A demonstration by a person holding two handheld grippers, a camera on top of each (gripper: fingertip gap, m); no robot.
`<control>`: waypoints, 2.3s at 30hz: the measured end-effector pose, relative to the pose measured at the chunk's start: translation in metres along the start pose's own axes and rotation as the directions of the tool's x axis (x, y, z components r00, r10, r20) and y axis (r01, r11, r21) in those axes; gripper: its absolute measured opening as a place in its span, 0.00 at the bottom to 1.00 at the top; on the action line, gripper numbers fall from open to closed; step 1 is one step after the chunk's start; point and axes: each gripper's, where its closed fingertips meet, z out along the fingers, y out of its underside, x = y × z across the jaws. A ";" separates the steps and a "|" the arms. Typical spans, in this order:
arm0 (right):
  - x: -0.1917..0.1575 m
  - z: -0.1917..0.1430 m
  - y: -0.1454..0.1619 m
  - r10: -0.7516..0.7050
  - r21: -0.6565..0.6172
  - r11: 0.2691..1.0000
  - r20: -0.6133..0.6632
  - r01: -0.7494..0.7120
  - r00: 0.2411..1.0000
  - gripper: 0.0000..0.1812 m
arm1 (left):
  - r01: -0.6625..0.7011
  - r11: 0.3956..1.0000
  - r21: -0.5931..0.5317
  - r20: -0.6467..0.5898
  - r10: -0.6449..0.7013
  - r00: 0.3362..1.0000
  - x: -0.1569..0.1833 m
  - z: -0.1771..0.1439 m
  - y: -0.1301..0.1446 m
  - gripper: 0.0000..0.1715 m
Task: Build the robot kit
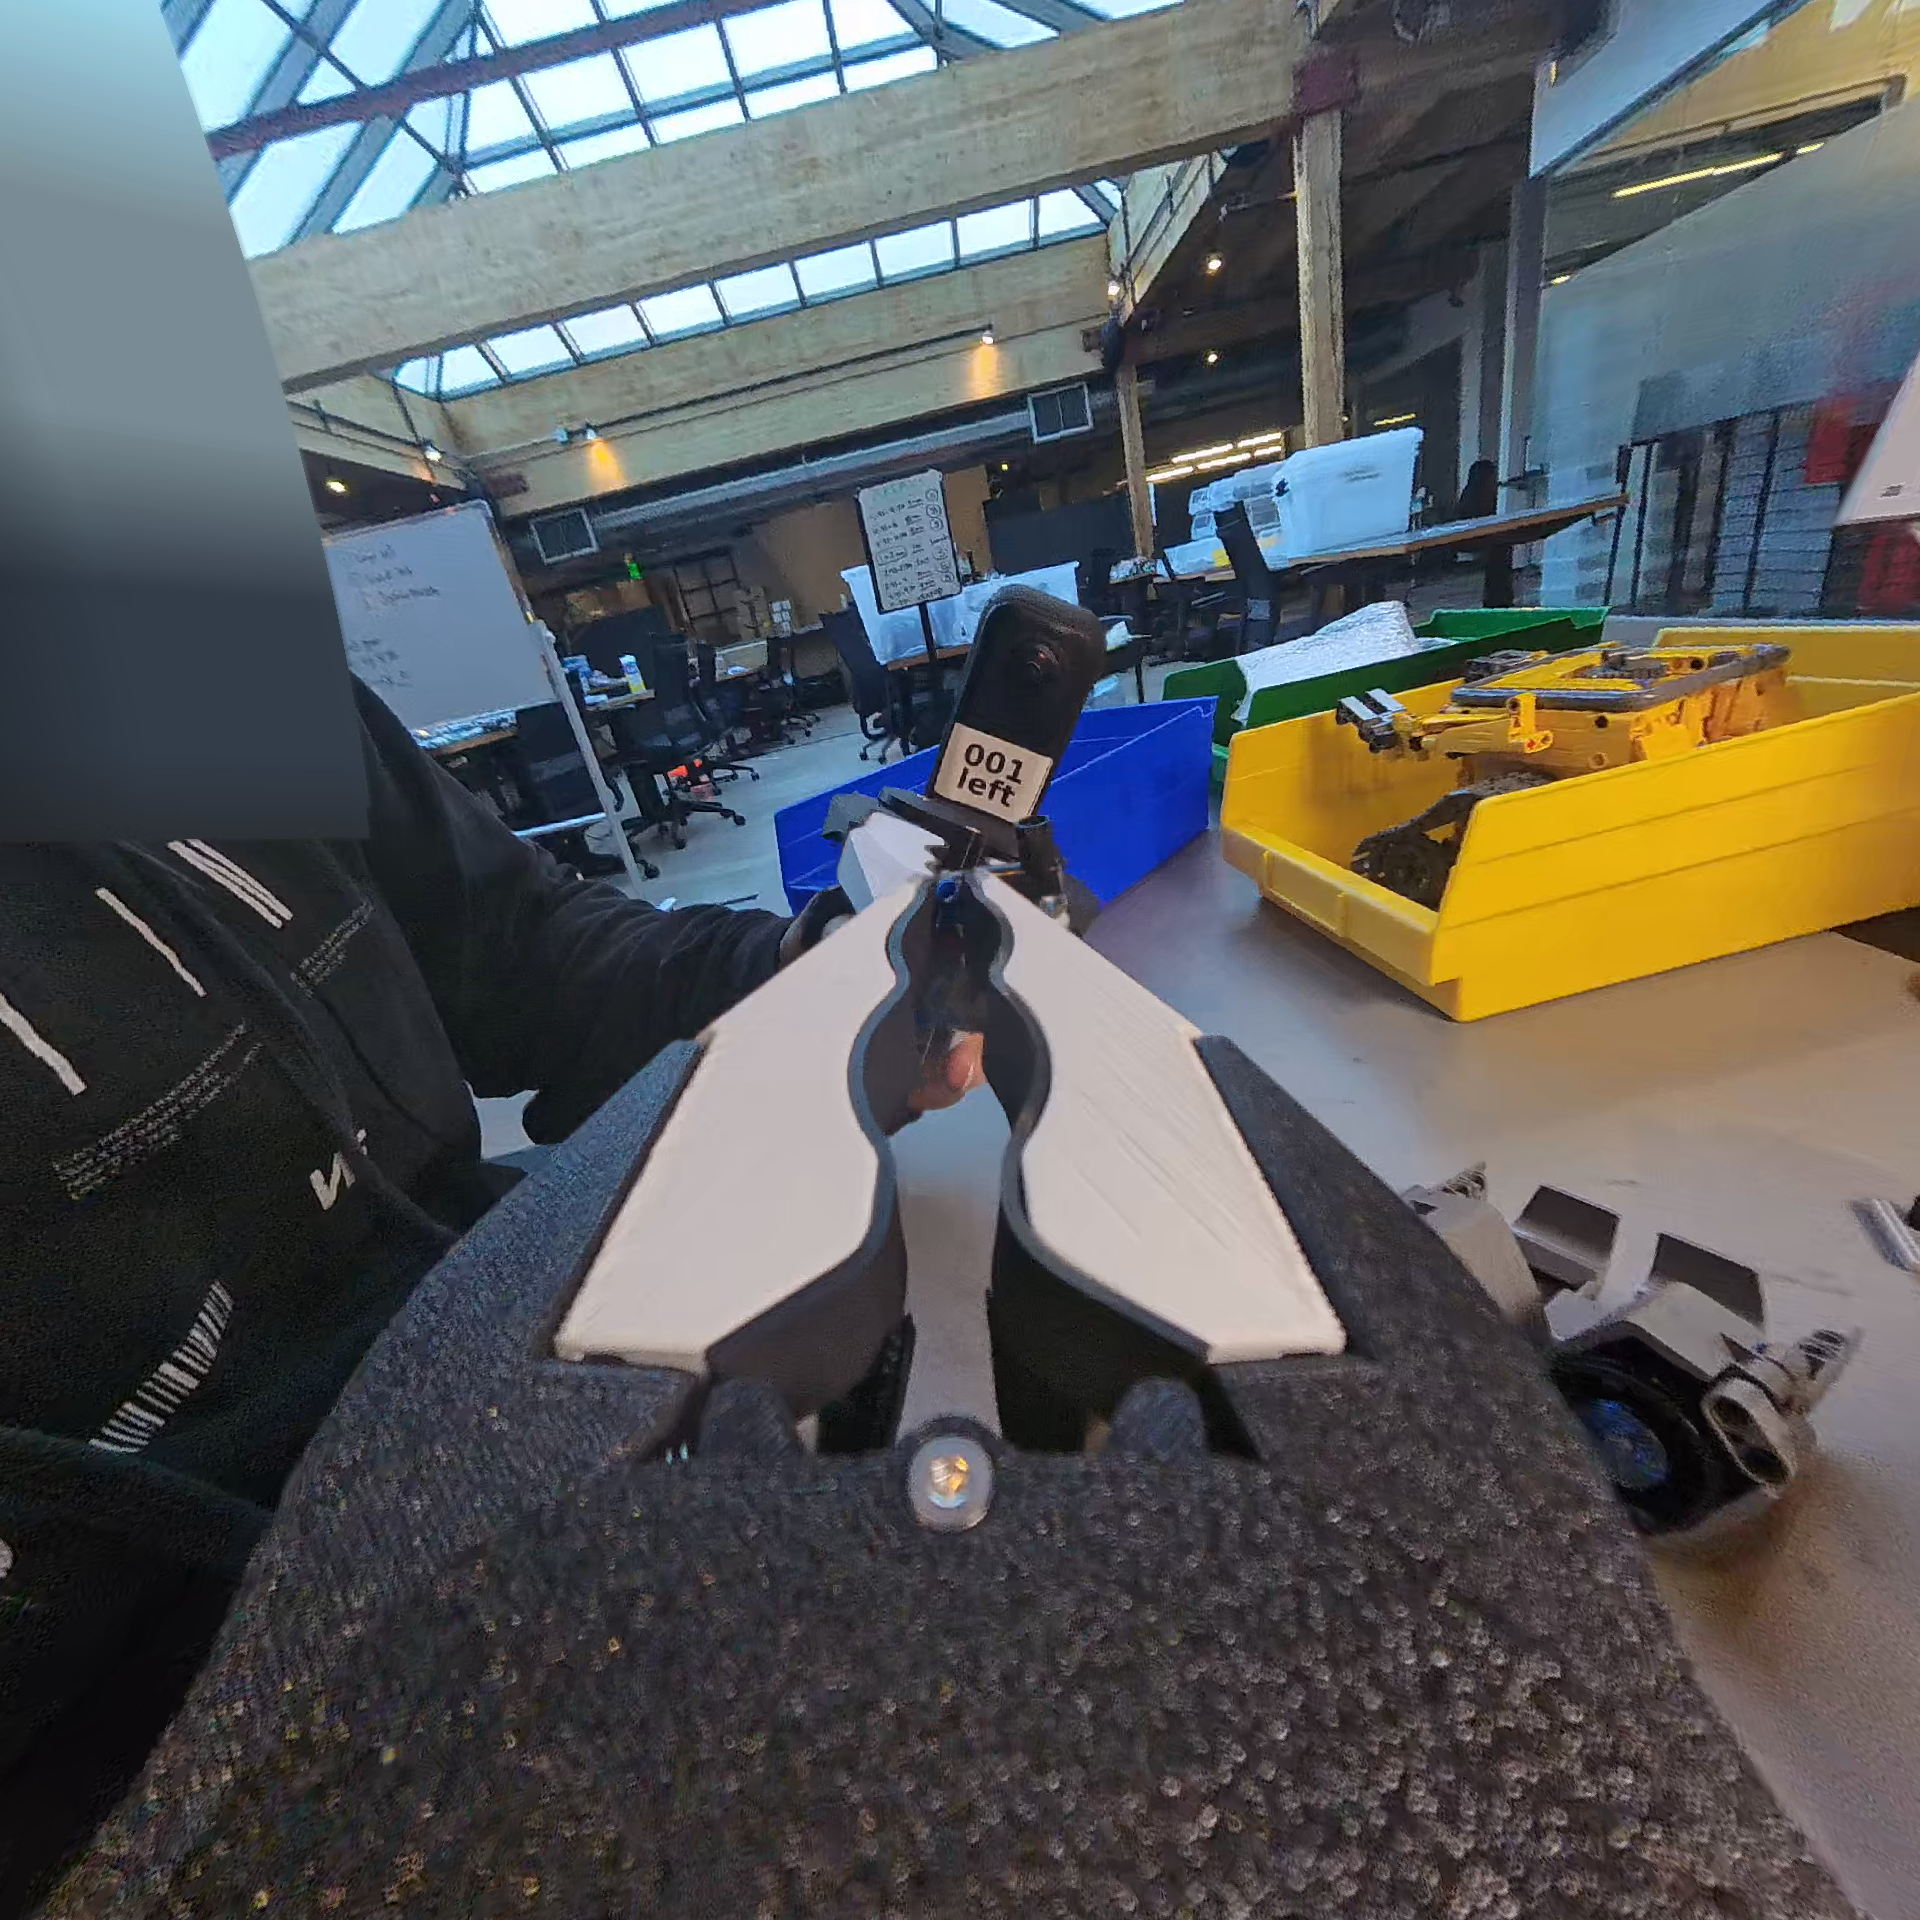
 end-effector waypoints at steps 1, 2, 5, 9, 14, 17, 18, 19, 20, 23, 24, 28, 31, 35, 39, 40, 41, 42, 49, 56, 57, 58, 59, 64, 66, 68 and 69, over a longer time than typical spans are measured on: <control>-0.001 0.000 -0.001 0.021 0.015 1.000 0.011 -0.021 1.000 0.02 | 0.006 1.000 0.013 -0.009 -0.006 1.000 0.001 0.000 -0.002 0.04; -0.001 0.000 -0.002 0.038 0.027 0.999 0.021 -0.039 0.999 0.01 | 0.009 1.000 0.022 -0.016 -0.008 1.000 0.002 -0.001 -0.003 0.04; -0.004 -0.002 -0.010 0.096 0.093 0.990 0.064 -0.102 0.993 0.02 | 0.044 0.998 0.044 -0.051 -0.042 0.998 0.005 -0.001 -0.003 0.04; -0.004 -0.003 -0.012 0.097 0.118 0.988 0.068 -0.104 0.993 0.01 | 0.147 0.985 0.085 -0.133 -0.135 0.982 0.009 0.000 -0.004 0.04; -0.005 -0.003 -0.016 0.072 0.156 0.984 0.060 -0.081 0.996 0.01 | 0.281 0.948 0.151 -0.236 -0.242 0.941 0.013 -0.001 -0.012 0.05; -0.004 -0.002 -0.016 0.064 0.162 0.984 0.045 -0.071 0.997 0.01 | 0.324 0.933 0.159 -0.265 -0.275 0.924 0.015 0.001 -0.013 0.05; -0.005 -0.001 -0.013 0.059 0.151 0.986 0.047 -0.065 0.997 0.01 | 0.333 0.929 0.160 -0.267 -0.284 0.921 0.014 0.002 -0.012 0.05; -0.005 -0.001 -0.013 0.061 0.153 0.986 0.048 -0.067 0.997 0.01 | 0.337 0.927 0.161 -0.265 -0.289 0.920 0.013 0.002 -0.012 0.05; -0.005 -0.001 -0.012 0.064 0.147 0.987 0.052 -0.071 0.997 0.02 | 0.342 0.925 0.165 -0.262 -0.293 0.919 0.012 0.001 -0.012 0.05; -0.004 0.000 -0.009 0.056 0.130 0.990 0.049 -0.062 0.997 0.01 | 0.342 0.924 0.171 -0.250 -0.295 0.922 0.010 -0.001 -0.012 0.05; -0.004 0.000 -0.009 0.061 0.126 0.990 0.054 -0.067 0.997 0.01 | 0.341 0.924 0.173 -0.249 -0.294 0.923 0.010 -0.001 -0.012 0.05; -0.003 -0.001 -0.005 0.043 0.084 0.995 0.053 -0.047 0.998 0.01 | 0.333 0.925 0.182 -0.250 -0.284 0.926 0.012 -0.004 -0.015 0.05; -0.004 -0.001 -0.003 0.043 0.060 0.997 0.062 -0.046 0.997 0.02 | 0.298 0.939 0.172 -0.232 -0.256 0.938 0.013 -0.006 -0.014 0.05; -0.006 0.001 0.000 0.065 0.039 0.997 0.077 -0.068 0.995 0.02 | 0.250 0.954 0.163 -0.206 -0.215 0.955 0.015 -0.008 -0.013 0.04; -0.008 0.002 0.000 0.114 0.040 0.992 0.098 -0.118 0.989 0.02 | 0.171 0.974 0.150 -0.167 -0.146 0.975 0.017 -0.008 -0.012 0.04; -0.008 0.003 0.000 0.131 0.038 0.990 0.104 -0.136 0.986 0.02 | 0.147 0.978 0.146 -0.155 -0.124 0.980 0.018 -0.008 -0.011 0.04; -0.009 0.003 0.002 0.146 0.030 0.988 0.112 -0.150 0.983 0.03 | 0.124 0.982 0.143 -0.143 -0.104 0.984 0.018 -0.008 -0.011 0.04; -0.010 0.005 0.005 0.156 0.011 0.987 0.117 -0.159 0.981 0.04 | 0.101 0.986 0.136 -0.133 -0.083 0.988 0.019 -0.008 -0.010 0.04; -0.011 0.007 0.011 0.147 -0.011 0.989 0.112 -0.146 0.983 0.03 | 0.037 0.994 0.106 -0.085 -0.028 0.996 0.018 -0.007 -0.006 0.04; -0.002 0.006 0.008 -0.048 -0.029 0.998 -0.003 0.048 0.999 0.03 | 0.184 0.969 0.164 -0.154 -0.159 0.975 0.014 -0.011 -0.011 0.04; -0.003 0.007 0.007 -0.089 -0.033 0.996 -0.019 0.089 0.996 0.03 | 0.196 0.967 0.166 -0.159 -0.169 0.973 0.013 -0.011 -0.011 0.04; -0.004 0.008 0.006 -0.122 -0.041 0.992 -0.028 0.121 0.992 0.03 | 0.204 0.965 0.165 -0.163 -0.178 0.970 0.013 -0.011 -0.010 0.04; -0.005 0.009 0.007 -0.151 -0.056 0.987 -0.039 0.149 0.988 0.03 | 0.211 0.964 0.163 -0.168 -0.184 0.968 0.013 -0.010 -0.009 0.04; -0.003 0.010 0.013 -0.313 -0.139 0.944 -0.083 0.300 0.946 0.03 | 0.251 0.957 0.145 -0.185 -0.223 0.957 0.012 -0.008 -0.006 0.04; -0.001 0.009 0.014 -0.369 -0.169 0.921 -0.093 0.351 0.925 0.03 | 0.277 0.951 0.139 -0.191 -0.249 0.950 0.010 -0.008 -0.004 0.04; -0.001 0.009 0.016 -0.426 -0.200 0.894 -0.097 0.402 0.899 0.03 | 0.307 0.943 0.129 -0.203 -0.278 0.939 0.009 -0.009 -0.003 0.05; -0.002 0.009 0.018 -0.448 -0.217 0.881 -0.091 0.421 0.890 0.03 | 0.322 0.939 0.119 -0.211 -0.293 0.933 0.009 -0.009 -0.002 0.05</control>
